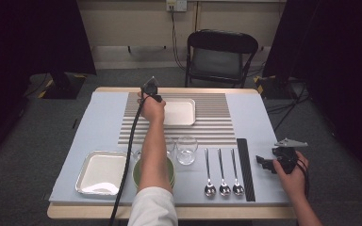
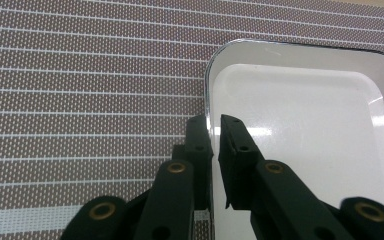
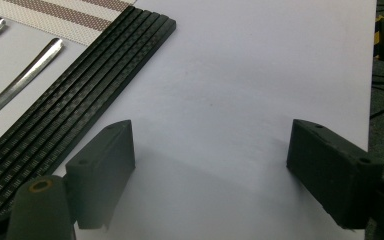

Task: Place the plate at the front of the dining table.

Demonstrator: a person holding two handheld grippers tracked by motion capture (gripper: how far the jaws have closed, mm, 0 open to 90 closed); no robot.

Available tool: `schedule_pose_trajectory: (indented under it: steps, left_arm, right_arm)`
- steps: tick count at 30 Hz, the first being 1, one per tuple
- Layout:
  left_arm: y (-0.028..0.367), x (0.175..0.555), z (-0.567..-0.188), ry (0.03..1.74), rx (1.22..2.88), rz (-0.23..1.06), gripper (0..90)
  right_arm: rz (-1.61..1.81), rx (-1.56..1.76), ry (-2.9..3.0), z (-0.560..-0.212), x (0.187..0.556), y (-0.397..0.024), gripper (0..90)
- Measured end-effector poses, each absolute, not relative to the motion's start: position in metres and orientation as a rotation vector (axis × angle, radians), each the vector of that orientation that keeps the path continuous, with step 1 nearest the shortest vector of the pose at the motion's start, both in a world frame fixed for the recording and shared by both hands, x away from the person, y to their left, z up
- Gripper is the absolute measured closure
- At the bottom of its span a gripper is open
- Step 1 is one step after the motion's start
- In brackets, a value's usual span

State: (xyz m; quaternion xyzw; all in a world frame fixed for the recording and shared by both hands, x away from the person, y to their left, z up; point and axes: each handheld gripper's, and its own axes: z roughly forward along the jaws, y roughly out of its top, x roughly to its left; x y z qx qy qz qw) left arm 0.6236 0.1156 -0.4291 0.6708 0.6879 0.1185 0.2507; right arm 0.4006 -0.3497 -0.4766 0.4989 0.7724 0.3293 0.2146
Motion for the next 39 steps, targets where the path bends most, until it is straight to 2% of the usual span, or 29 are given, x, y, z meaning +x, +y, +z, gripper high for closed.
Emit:
schedule_pose_trajectory:
  steps: [18, 33, 39]
  left_arm:
    - [0.122, 0.615, -0.415, 1.835, 1.809, 0.332, 73.7]
    - [0.145, 0.603, -0.407, 1.837, 1.77, 0.321, 70.0]
    - [0.153, 0.599, -0.404, 1.822, 1.77, 0.329, 65.4]
  right_arm:
    - [0.912, 1.385, 2.142, -0.477, 0.401, -0.35, 18.3]
    - [0.912, 1.383, 2.142, -0.477, 0.401, -0.35, 18.3]
    - [0.912, 1.386, 2.143, -0.477, 0.401, -0.35, 18.2]
